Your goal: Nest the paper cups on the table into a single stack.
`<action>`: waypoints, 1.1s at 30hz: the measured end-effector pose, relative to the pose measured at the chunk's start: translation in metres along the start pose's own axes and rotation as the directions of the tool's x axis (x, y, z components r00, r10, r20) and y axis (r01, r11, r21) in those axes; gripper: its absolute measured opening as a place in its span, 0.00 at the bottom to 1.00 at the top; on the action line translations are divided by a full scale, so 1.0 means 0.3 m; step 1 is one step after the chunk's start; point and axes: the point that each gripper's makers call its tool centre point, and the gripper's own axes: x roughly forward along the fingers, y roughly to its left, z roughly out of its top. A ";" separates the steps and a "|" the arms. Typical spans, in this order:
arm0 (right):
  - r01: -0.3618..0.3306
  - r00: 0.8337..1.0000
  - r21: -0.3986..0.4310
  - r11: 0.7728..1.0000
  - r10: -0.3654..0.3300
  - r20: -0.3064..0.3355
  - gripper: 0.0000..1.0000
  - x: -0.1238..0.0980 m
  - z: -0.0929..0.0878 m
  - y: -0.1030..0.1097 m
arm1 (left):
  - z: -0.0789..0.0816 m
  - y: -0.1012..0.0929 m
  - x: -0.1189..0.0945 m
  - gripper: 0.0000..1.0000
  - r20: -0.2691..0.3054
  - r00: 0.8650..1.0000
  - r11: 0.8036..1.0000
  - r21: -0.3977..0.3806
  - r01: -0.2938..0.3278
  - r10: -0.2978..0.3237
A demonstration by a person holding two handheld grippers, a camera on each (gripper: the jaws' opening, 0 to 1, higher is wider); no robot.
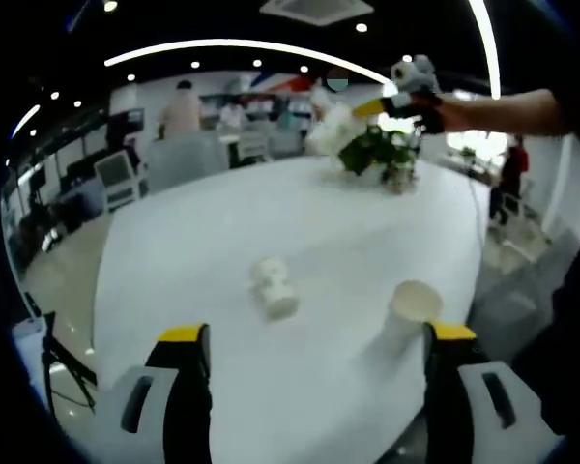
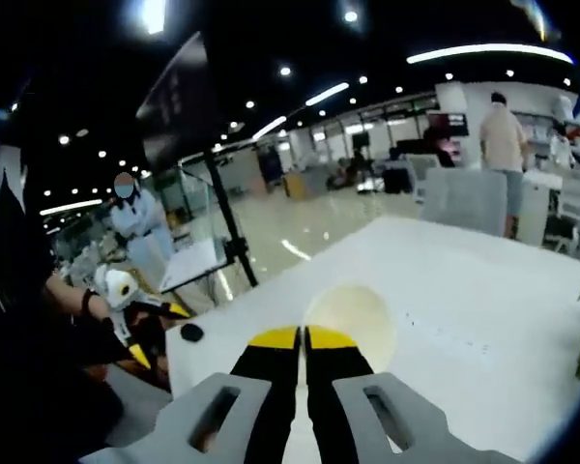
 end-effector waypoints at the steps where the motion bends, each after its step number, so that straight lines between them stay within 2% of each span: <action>1: -0.007 1.000 -0.017 1.000 0.007 0.002 0.00 -0.015 0.024 0.020 | 0.004 -0.002 0.003 0.90 0.006 1.000 1.000 0.003 0.002 -0.002; 4: -0.014 1.000 -0.051 0.999 0.014 -0.003 0.00 -0.047 0.071 0.065 | 0.007 -0.009 0.009 0.90 0.013 1.000 1.000 0.002 0.009 -0.009; 6: -0.042 0.999 -0.080 0.996 0.043 0.009 0.00 -0.065 0.113 0.108 | 0.003 -0.012 0.011 0.90 0.013 1.000 1.000 0.003 0.013 -0.013; 8: -0.040 0.999 -0.144 0.989 0.039 -0.010 0.00 -0.083 0.140 0.133 | -0.002 -0.014 0.011 0.90 0.013 1.000 1.000 0.004 0.015 -0.015; 12: -0.047 0.999 -0.185 0.982 0.043 -0.028 0.00 -0.103 0.179 0.184 | -0.006 -0.009 0.004 0.90 0.025 1.000 1.000 -0.013 0.011 -0.011; 17: -0.086 0.993 -0.277 0.957 0.061 -0.098 0.00 -0.126 0.216 0.271 | -0.021 -0.001 -0.009 0.89 0.031 1.000 1.000 -0.020 0.004 -0.003; 23: -0.143 0.984 -0.366 0.919 0.092 -0.155 0.00 -0.149 0.299 0.398 | -0.034 0.003 -0.014 0.89 0.028 1.000 1.000 -0.024 0.002 -0.001; 26: -0.172 0.979 -0.426 0.888 0.106 -0.174 0.00 -0.163 0.341 0.460 | -0.031 0.006 -0.013 0.89 0.035 0.999 1.000 -0.028 0.001 0.000; 27: -0.191 0.974 -0.452 0.871 0.112 -0.196 0.00 -0.165 0.346 0.484 | -0.028 0.004 -0.012 0.89 0.037 0.999 1.000 -0.029 0.002 -0.001; 29: -0.215 0.964 -0.499 0.839 0.102 -0.244 0.00 -0.167 0.330 0.506 | -0.029 0.001 -0.010 0.89 0.034 0.999 1.000 -0.023 0.004 -0.003; 30: -0.233 0.958 -0.533 0.813 0.099 -0.269 0.00 -0.167 0.313 0.522 | -0.027 -0.001 -0.009 0.89 0.034 0.999 1.000 -0.020 0.005 -0.004; 33: -0.275 0.941 -0.568 0.776 0.094 -0.326 0.00 -0.160 0.238 0.557 | -0.026 0.000 -0.013 0.89 0.032 0.999 1.000 -0.015 0.004 -0.003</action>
